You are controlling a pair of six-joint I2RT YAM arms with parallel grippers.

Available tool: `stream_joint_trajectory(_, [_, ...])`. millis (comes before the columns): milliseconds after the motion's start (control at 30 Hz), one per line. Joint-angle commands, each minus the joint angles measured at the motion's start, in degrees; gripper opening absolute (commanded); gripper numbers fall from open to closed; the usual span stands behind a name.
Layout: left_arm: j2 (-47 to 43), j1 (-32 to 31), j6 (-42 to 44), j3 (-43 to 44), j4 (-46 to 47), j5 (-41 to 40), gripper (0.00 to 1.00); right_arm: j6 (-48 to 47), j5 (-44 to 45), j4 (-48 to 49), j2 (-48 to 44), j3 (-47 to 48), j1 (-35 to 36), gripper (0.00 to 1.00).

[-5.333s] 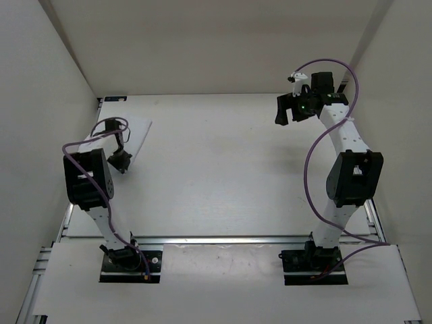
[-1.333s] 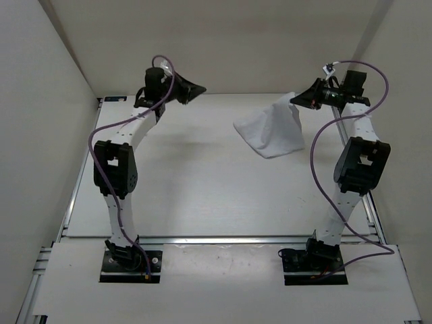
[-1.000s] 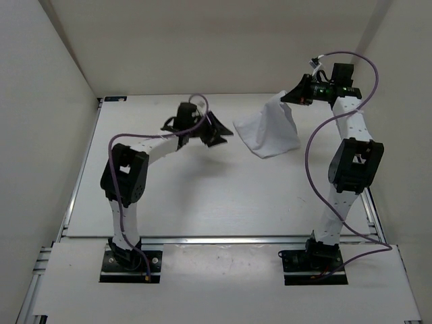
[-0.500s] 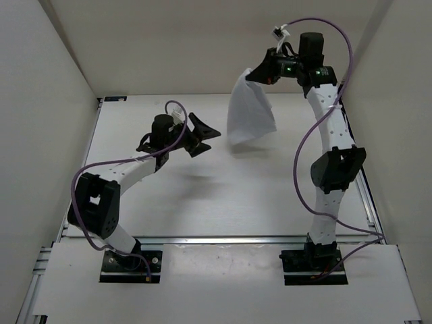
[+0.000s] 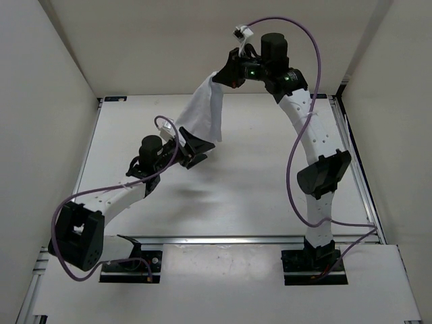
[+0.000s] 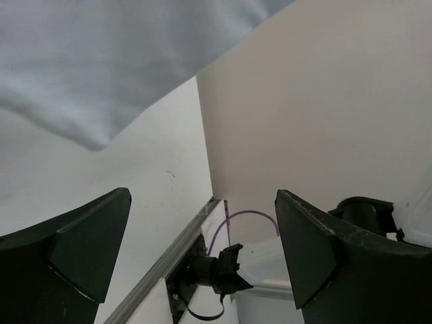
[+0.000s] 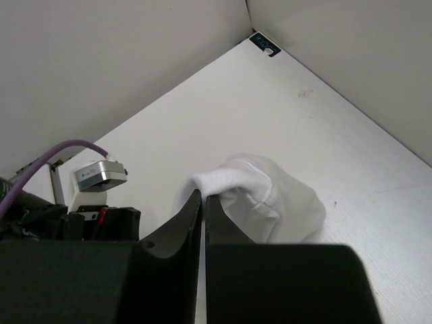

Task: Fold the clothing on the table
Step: Flatten the skirt out

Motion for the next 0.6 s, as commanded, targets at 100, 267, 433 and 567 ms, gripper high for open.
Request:
stream_joint_trajectory(100, [-12.28, 5.04, 3.21, -8.13, -4.55, -8.08, 0.99, 0.01, 7.80, 4.71, -5.64, 1.31, 1.55, 0.00])
stream_joint_trajectory(267, [-20.83, 3.65, 2.25, -15.96, -4.13, -18.36, 0.99, 0.36, 14.12, 5.42, -6.70, 1.75, 2.69, 0.00])
stream_joint_trajectory(433, [-16.72, -1.35, 1.63, -15.01, 0.35, -22.68, 0.99, 0.89, 16.86, 6.64, -8.98, -0.88, 4.27, 0.00])
stream_joint_trajectory(567, [-13.72, -4.69, 0.15, -13.95, 2.46, -27.25, 0.98, -1.04, 18.53, 7.09, -11.00, -2.64, 6.82, 0.00])
